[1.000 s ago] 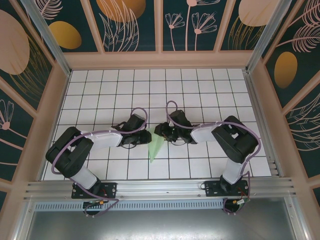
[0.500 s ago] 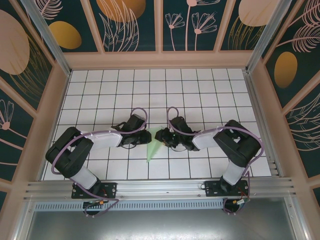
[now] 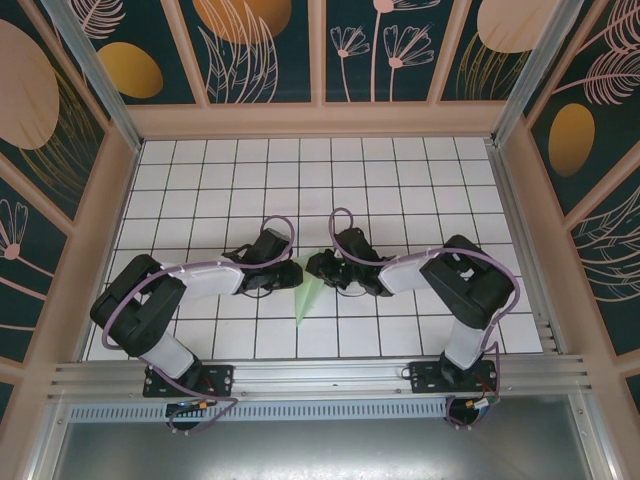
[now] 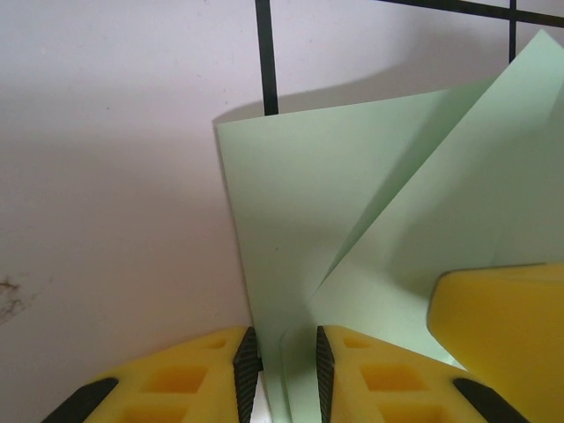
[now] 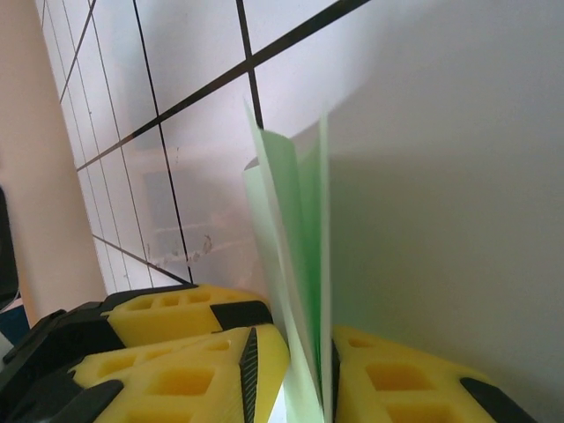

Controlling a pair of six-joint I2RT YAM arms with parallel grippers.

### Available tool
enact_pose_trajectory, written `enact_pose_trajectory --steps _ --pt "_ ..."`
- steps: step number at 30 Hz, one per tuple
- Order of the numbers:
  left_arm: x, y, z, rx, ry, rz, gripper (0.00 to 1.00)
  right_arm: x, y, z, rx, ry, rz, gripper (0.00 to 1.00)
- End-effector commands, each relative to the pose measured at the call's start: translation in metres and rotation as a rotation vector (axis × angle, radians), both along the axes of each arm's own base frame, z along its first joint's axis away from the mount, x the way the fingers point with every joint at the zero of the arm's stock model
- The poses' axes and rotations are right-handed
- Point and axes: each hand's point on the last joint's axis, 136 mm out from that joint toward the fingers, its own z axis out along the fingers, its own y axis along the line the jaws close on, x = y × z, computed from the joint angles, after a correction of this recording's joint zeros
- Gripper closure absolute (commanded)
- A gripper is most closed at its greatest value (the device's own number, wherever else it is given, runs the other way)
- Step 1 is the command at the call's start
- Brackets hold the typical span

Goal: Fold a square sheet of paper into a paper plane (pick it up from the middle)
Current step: Turn over the paper at the center of the table.

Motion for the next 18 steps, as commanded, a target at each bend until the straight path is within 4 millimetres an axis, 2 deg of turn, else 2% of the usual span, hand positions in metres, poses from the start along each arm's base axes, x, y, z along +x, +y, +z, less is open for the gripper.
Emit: enact_pose_trajectory --steps 1,7,12,15,18 --pt "-0.018 0.003 -0.017 0.01 0.075 -0.012 0.71 0.003 0.006 0.0 -0.004 -0.024 0.019 0.73" --pt "-0.017 0.004 -0.009 -0.002 0.055 -0.002 0.71 0.004 0.008 0.005 -0.004 -0.042 0.041 0.87" --pt "-0.01 0.008 0.024 -0.057 -0.045 0.042 0.65 0.012 -0.004 0.018 -0.129 -0.106 0.043 0.91" --pt "-0.003 0.016 0.051 -0.083 -0.141 0.094 0.61 0.019 -0.024 0.034 -0.276 -0.164 0.027 0.91" --pt "0.004 0.033 0.077 -0.084 -0.248 0.171 0.57 0.027 -0.06 0.053 -0.488 -0.212 -0.024 0.9"
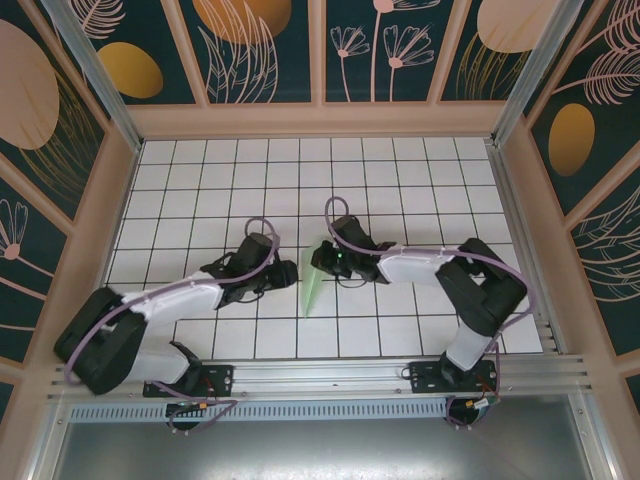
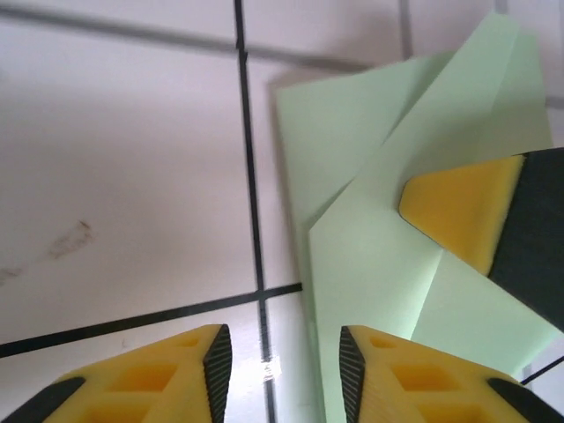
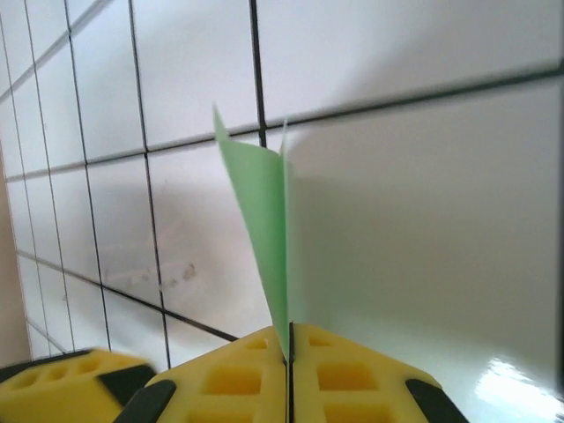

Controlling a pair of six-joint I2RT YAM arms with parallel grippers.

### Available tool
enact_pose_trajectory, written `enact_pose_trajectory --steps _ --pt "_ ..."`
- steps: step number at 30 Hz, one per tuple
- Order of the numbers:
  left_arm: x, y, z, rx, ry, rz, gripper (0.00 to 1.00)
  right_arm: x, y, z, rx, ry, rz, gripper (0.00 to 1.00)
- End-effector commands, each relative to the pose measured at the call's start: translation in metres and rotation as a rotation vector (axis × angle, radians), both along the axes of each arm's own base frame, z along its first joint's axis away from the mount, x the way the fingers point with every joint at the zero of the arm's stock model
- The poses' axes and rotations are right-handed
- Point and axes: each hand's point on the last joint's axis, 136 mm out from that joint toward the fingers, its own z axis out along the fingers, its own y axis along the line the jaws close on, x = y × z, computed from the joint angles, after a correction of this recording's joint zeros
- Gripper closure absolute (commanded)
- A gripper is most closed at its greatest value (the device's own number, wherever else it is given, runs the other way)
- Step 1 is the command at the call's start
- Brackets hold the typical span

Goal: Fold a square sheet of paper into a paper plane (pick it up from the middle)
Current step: Turn over the paper at the center of the table.

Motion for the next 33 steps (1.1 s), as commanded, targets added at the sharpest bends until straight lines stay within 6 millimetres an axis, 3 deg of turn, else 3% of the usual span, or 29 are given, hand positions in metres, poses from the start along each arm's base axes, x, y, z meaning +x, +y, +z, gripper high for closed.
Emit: enact_pose_trajectory --steps 1,8,11,16,23,26,28,30,33 --pt "0.009 0.022 0.025 0.012 -0.114 0.115 0.55 0.007 -0.057 0.027 -0.33 -0.095 -0.064 0.9" --pt "0.009 0.066 0.053 0.014 -0.257 0.298 0.48 0.005 -0.156 0.068 -0.934 -0.101 -0.235 0.9" --pt "0.006 0.081 0.058 0.007 -0.287 0.362 0.45 0.004 -0.162 0.069 -1.114 -0.087 -0.212 0.9" --pt "-0.001 0.104 0.067 -0.016 -0.333 0.456 0.43 0.008 -0.119 0.04 -1.211 -0.069 -0.068 0.9" --pt "-0.009 0.117 0.074 -0.047 -0.364 0.498 0.42 0.009 -0.013 -0.026 -1.07 -0.012 0.136 0.86" --pt "-0.011 0.116 0.072 -0.047 -0.35 0.49 0.41 0.007 0.032 -0.04 -0.899 0.018 0.191 0.76" --pt "-0.011 0.114 0.07 -0.051 -0.342 0.486 0.41 0.004 0.064 -0.032 -0.718 0.012 0.231 0.63" --pt "-0.011 0.113 0.068 -0.052 -0.336 0.482 0.41 0.002 0.086 -0.011 -0.551 -0.023 0.251 0.5" --pt "-0.01 0.111 0.068 -0.052 -0.333 0.477 0.4 0.004 0.087 0.027 -0.391 -0.096 0.233 0.4"
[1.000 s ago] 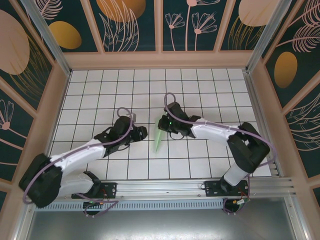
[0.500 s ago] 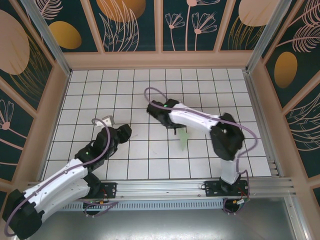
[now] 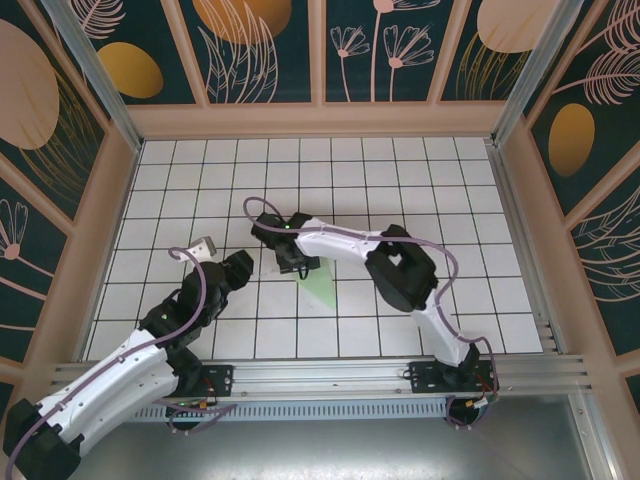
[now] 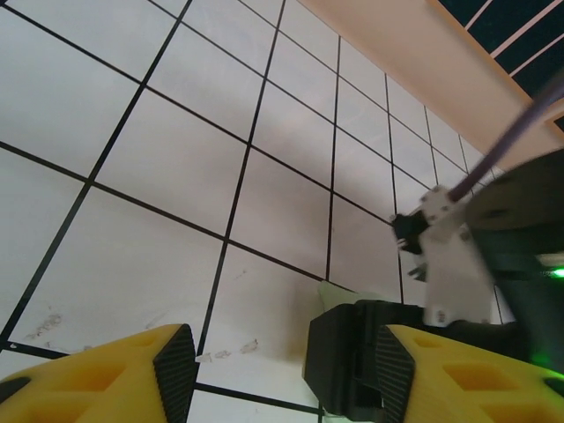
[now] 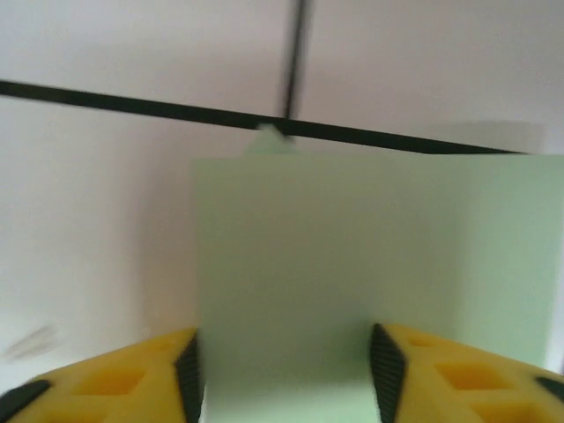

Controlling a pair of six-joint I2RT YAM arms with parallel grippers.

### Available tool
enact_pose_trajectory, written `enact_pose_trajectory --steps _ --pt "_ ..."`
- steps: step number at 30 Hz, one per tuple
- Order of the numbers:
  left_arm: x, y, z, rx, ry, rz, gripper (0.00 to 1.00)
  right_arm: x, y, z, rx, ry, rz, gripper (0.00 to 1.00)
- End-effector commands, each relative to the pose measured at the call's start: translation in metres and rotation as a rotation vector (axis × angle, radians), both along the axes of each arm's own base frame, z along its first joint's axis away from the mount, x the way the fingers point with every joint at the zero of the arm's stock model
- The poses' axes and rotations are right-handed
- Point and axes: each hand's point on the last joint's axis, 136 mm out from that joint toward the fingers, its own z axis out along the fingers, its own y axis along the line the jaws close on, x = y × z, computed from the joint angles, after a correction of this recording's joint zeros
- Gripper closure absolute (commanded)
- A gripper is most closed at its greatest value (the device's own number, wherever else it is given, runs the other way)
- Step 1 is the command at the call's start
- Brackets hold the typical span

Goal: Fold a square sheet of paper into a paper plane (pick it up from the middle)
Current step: Turn over the paper at the center of the table, then fold the wing for the fifth time at the center of the table.

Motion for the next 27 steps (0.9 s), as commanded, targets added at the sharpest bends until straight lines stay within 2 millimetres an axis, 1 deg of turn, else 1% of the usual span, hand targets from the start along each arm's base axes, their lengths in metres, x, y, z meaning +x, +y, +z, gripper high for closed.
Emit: enact_pose_trajectory --steps 1,3,5,6,8,10,12,14,15,19,22,25,27 --pt "-0.001 -0.001 -0.007 0.006 0.024 0.0 0.4 0.005 0.029 0.076 0.35 -0.078 0.04 0.37" --pt "-0.001 -0.004 -0.009 0.006 0.029 -0.012 0.4 0.007 0.015 0.092 0.448 -0.112 0.026 0.36" --pt "0.001 -0.01 -0.01 0.004 0.034 -0.036 0.39 0.005 -0.003 0.099 0.577 -0.109 0.011 0.39" --pt "0.001 -0.012 -0.01 0.002 0.036 -0.047 0.39 0.004 -0.011 0.096 0.63 -0.095 0.0 0.43" --pt "0.002 -0.021 -0.014 -0.002 0.05 -0.082 0.37 0.002 -0.027 0.095 0.759 -0.065 -0.009 0.55" --pt "0.003 -0.031 -0.016 -0.012 0.066 -0.125 0.36 -0.001 -0.036 0.094 0.848 -0.041 -0.003 0.65" --pt "0.003 -0.04 -0.021 -0.018 0.092 -0.16 0.34 -0.004 -0.042 0.088 0.882 -0.01 -0.004 0.7" --pt "0.003 -0.049 -0.028 -0.021 0.125 -0.195 0.33 -0.007 -0.044 0.08 0.883 0.019 0.007 0.76" --pt "0.003 -0.053 -0.032 -0.019 0.142 -0.208 0.33 -0.009 -0.043 0.075 0.879 0.03 0.014 0.78" --pt "0.005 -0.064 -0.047 -0.024 0.202 -0.234 0.31 -0.006 -0.043 0.052 0.847 0.064 -0.005 0.79" --pt "0.006 -0.072 -0.052 -0.029 0.227 -0.258 0.3 0.0 -0.041 0.037 0.828 0.079 -0.018 0.8" --pt "0.007 -0.078 -0.057 -0.028 0.25 -0.277 0.29 0.007 -0.046 0.019 0.791 0.086 -0.062 0.8" --pt "0.008 -0.081 -0.059 -0.027 0.262 -0.29 0.28 0.009 -0.05 0.01 0.785 0.088 -0.083 0.8"
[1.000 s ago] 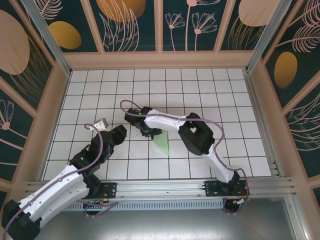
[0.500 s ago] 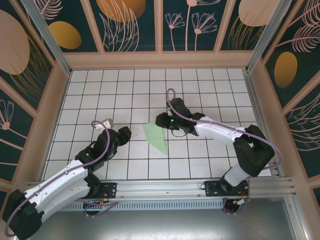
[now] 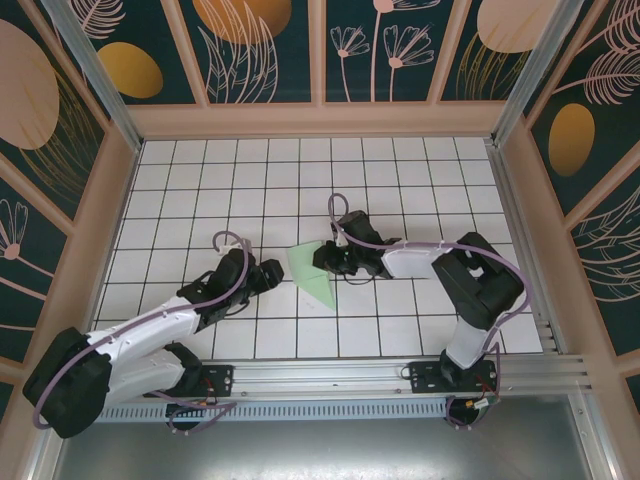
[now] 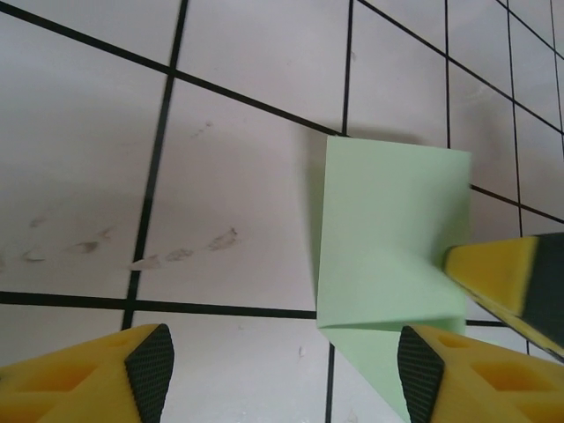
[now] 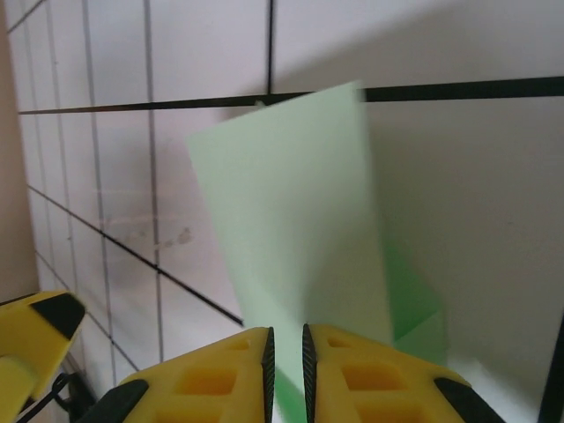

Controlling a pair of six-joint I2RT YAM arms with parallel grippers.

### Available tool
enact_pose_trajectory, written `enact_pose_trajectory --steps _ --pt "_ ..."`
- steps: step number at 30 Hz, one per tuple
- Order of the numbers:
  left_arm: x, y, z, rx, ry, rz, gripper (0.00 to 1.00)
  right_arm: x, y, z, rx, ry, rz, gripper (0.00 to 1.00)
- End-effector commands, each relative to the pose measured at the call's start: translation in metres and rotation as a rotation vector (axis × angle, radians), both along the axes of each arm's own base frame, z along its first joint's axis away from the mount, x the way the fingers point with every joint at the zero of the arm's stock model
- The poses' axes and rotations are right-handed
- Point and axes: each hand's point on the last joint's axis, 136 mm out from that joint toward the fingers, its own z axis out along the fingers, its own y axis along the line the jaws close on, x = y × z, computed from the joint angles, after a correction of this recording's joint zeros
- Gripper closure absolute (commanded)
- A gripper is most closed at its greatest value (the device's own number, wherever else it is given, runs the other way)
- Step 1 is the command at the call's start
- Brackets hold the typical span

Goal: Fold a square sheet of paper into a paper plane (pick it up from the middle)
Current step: Fold the wing for the fifth time at the center of the table.

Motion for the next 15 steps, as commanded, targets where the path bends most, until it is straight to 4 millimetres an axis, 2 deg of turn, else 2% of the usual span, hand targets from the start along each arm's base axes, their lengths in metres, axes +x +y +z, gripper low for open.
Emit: enact_pose_trajectory --steps 1,8,13,15 --pt "0.007 -0.018 0.014 -0.051 -0.021 -0.044 0.28 0.014 0.0 -0.001 0.034 -0.017 -0.035 0.8" --pt "0.011 -0.024 0.013 -0.047 -0.009 -0.059 0.26 0.006 -0.021 -0.024 0.068 0.057 -0.147 0.8" --pt "0.013 -0.032 0.012 -0.065 0.007 -0.076 0.23 -0.002 -0.037 -0.026 0.174 0.108 -0.306 0.79" --pt "0.013 -0.036 0.011 -0.078 0.016 -0.085 0.23 -0.002 -0.038 -0.02 0.188 0.094 -0.312 0.79"
